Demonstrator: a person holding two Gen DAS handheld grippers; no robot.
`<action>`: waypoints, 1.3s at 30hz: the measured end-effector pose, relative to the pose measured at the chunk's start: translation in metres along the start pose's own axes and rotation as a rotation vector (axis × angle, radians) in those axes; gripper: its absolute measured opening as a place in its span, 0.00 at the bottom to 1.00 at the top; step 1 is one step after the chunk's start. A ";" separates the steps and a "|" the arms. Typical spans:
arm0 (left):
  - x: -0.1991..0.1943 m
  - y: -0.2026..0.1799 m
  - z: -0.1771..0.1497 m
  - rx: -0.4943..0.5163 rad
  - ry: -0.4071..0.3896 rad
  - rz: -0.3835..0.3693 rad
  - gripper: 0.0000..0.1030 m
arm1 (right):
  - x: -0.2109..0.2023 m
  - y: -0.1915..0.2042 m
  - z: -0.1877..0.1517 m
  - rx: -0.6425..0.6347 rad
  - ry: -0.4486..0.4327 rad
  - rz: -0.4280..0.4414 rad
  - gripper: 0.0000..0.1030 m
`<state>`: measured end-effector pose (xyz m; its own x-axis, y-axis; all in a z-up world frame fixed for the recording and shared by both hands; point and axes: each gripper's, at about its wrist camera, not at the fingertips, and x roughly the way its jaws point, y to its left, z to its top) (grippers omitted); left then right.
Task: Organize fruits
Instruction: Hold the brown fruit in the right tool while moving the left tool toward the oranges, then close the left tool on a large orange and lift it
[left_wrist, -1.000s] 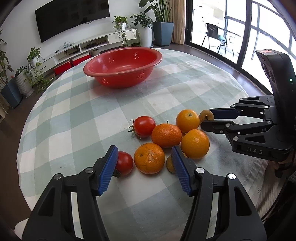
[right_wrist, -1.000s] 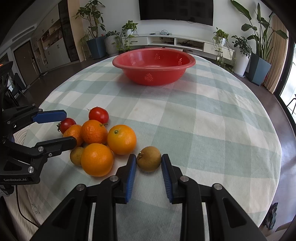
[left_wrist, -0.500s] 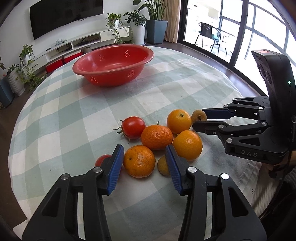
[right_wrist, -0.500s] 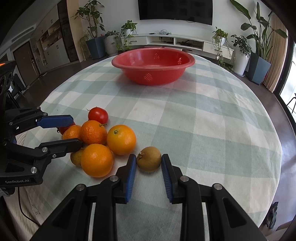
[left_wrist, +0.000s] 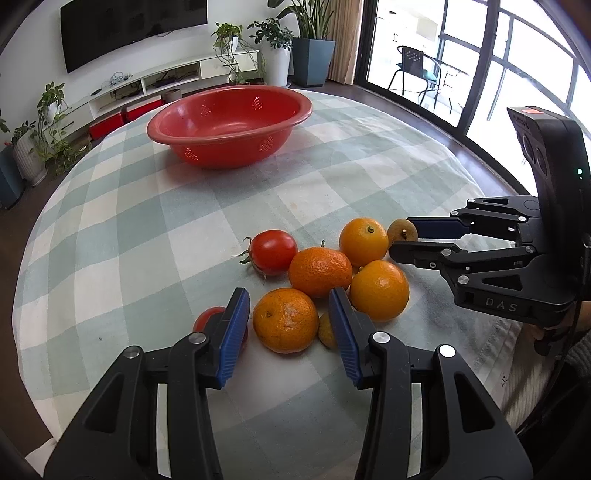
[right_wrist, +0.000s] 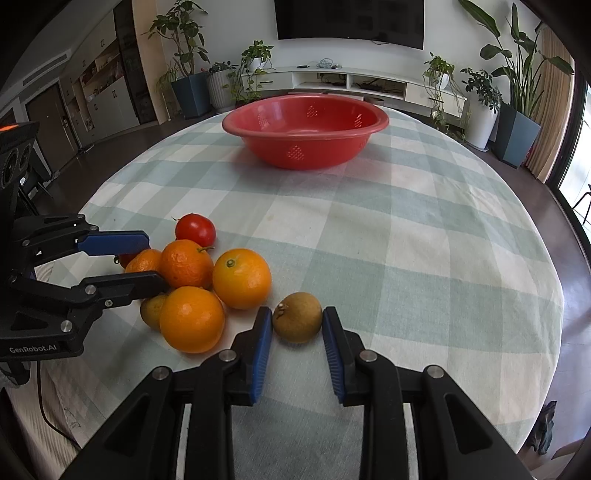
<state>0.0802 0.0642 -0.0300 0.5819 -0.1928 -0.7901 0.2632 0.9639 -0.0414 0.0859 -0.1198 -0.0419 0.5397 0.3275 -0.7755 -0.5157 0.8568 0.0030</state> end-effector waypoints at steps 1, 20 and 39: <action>0.000 0.000 0.000 0.000 0.000 0.003 0.41 | 0.000 0.000 0.000 0.000 -0.001 -0.001 0.30; 0.002 0.008 -0.001 -0.032 0.016 -0.077 0.41 | -0.001 -0.002 0.002 0.019 -0.004 0.007 0.30; -0.004 0.013 -0.007 -0.066 0.030 -0.083 0.33 | -0.007 -0.010 0.004 0.072 -0.036 0.046 0.30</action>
<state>0.0765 0.0790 -0.0315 0.5369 -0.2675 -0.8001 0.2578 0.9551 -0.1463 0.0901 -0.1294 -0.0345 0.5410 0.3800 -0.7503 -0.4921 0.8665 0.0840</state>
